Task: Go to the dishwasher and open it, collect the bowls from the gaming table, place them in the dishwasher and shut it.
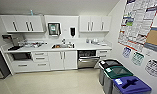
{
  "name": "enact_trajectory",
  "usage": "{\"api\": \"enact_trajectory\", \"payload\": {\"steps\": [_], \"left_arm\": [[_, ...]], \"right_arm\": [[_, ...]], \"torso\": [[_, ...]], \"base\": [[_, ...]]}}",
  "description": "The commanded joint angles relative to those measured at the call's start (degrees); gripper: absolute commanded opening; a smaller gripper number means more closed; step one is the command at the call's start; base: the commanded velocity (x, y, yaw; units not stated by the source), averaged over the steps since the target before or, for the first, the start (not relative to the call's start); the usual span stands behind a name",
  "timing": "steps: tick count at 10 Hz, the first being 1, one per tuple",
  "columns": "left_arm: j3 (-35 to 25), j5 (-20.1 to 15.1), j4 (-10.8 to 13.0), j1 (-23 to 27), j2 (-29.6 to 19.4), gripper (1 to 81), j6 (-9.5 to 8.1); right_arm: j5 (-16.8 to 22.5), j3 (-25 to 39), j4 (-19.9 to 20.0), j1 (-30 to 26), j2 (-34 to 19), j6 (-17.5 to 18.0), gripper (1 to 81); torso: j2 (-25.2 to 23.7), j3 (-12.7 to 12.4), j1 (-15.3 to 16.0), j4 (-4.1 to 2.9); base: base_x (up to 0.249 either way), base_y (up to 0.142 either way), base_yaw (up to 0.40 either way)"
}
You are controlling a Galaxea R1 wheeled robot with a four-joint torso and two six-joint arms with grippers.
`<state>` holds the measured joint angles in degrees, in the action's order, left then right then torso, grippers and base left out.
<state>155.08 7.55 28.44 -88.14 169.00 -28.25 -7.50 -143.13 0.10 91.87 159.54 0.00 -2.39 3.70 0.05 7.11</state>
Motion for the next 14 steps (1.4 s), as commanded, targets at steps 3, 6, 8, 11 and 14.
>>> {"api": "enact_trajectory", "payload": {"steps": [3, 6, 8, 11, 14], "left_arm": [[0.14, -2.1, 0.39, 2.48, -0.59, 1.0, 0.38], [0.14, -2.01, 0.39, 2.57, -0.59, 1.0, 0.38], [0.14, -2.01, 0.39, 2.49, -0.59, 1.0, 0.3], [0.14, -2.1, 0.3, 2.48, -0.59, 1.0, 0.3], [0.14, -2.01, 0.21, 2.48, -0.59, 1.0, 0.3]], "right_arm": [[3.01, 0.23, -0.54, -1.99, -1.3, -0.18, 1.0], [3.19, 0.23, -0.54, -2.25, -1.3, -0.18, 1.0], [3.19, 0.23, -0.54, -2.25, -1.3, -0.18, 1.0], [3.19, 0.23, -0.54, -2.17, -1.3, -0.18, 1.0], [3.1, 0.23, -0.54, -2.0, -1.3, -0.18, 1.0]], "torso": [[0.0, 0.0, -0.02, 0.0], [0.0, 0.0, 0.02, 0.0], [0.0, 0.0, 0.0, 0.0], [0.02, 0.0, 0.02, 0.0], [0.02, 0.0, 0.0, 0.0]], "base": [[0.201, 0.0, 0.0], [0.18, 0.0, 0.0], [0.164, 0.0, 0.0], [0.142, 0.0, 0.0], [0.136, 0.0, 0.0]]}}
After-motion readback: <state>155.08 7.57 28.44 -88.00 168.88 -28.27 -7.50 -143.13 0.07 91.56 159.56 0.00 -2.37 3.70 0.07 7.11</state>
